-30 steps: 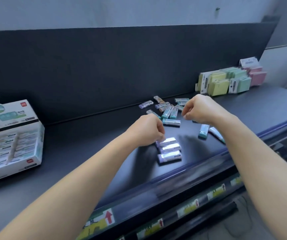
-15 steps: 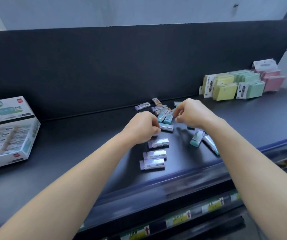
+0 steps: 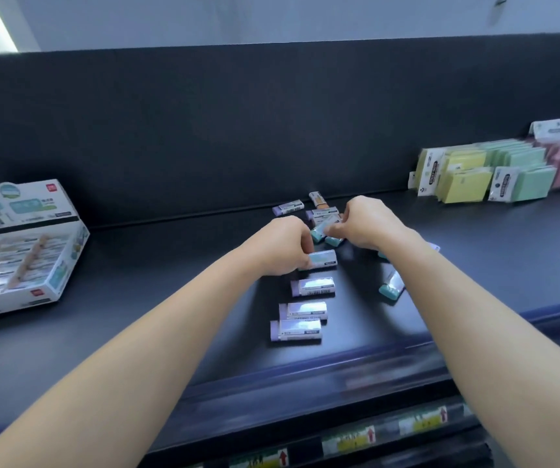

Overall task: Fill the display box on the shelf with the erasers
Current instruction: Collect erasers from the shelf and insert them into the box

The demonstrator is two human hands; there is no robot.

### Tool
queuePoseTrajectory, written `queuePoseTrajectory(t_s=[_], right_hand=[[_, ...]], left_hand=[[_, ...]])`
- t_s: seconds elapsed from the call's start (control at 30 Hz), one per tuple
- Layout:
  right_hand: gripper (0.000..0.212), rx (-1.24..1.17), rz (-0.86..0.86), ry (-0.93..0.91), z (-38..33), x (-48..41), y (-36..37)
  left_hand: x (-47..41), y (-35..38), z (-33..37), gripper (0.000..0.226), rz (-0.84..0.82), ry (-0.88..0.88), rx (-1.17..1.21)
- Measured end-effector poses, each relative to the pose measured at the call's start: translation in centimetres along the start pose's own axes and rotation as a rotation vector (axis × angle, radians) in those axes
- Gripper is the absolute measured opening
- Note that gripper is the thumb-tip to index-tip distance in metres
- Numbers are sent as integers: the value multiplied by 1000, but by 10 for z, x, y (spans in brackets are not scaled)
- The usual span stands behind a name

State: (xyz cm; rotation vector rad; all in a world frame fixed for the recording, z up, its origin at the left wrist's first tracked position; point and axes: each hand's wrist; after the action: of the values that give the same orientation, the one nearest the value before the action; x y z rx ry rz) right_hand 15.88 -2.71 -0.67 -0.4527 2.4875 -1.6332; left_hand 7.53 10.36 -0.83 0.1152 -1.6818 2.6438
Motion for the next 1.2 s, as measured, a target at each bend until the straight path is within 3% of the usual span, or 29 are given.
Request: queuePoseTrajectory(t_s=[0.1,0.23,0.57,0.7,0.87,0.97,1.07,1.2], right_hand=[[36,68,-19,60,-10,-1,3],[20,128,-61,106,-24,1,2],[21,191,23,220,-58,23,0],[22,193,89,214,-93,36,-8],[8,8,137,60,-161,43,3],[24,-194,78,-61,-208,39,24],[13,-388,-13,-154,-253,37,49],[22,-521,-89,-252,-302,34,79]], left_hand=[[7,-4,-7,13,20,-18,25],[20,-14,-21,29,34,-33,57],[51,-47,-67,4,125,-137,567],[62,-63,-91,15,143,-144,630],[89,-94,-133,28,188,-97,693],[110,-113,-166,30,240,-110,688],[133,-130,-204,26,295,-158,692],[158,-149,-253,20,423,-262,767]])
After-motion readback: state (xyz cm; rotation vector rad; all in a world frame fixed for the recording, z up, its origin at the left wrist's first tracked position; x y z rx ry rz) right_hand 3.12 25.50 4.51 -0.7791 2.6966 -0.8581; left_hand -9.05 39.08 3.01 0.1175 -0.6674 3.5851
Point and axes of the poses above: each hand's wrist, its own x-axis away from the middle knuckle, its own y-axis out of the palm, z = x × y, and after that the axes turned 1 degree about -z, right-handed
